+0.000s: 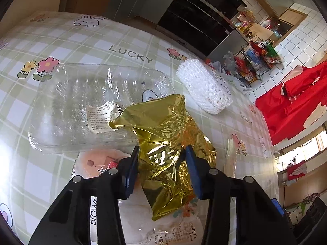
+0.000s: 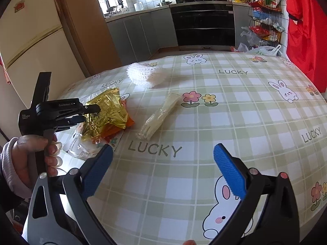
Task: Collect trash
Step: 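Lift the gold foil with the left gripper while the right grasps the white plastic fork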
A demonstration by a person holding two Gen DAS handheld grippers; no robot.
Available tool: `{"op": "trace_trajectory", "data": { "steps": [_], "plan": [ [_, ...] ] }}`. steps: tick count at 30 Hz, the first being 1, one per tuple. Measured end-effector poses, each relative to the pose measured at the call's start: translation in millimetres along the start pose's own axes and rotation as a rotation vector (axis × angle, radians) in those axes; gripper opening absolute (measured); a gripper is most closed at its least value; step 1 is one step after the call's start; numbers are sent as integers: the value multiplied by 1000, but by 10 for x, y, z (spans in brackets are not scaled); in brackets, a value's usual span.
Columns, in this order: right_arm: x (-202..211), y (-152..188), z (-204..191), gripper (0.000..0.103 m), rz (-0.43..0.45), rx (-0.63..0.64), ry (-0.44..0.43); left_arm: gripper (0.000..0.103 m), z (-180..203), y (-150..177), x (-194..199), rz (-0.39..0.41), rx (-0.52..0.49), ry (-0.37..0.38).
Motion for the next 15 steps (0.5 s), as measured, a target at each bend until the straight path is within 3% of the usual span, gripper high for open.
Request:
{"op": "trace_trajectory", "data": {
  "steps": [8,15],
  "plan": [
    [-32,-16,5,97,4,-4,-6,34,108,16,431,96,-59,61],
    [-168,-169,40,97,-15,-5,-31,34,115,48,1152,255,-90,104]
  ]
}}
Point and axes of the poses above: each gripper's, at about its wrist camera, not at the fingertips, and x roughly against the way its jaws point, z to its right, y to its underside, the point moved 5 cm from there along -x, roughly the way its jaws point, and after that the axes turned 13 degrees about -y, right-handed, at the moved point
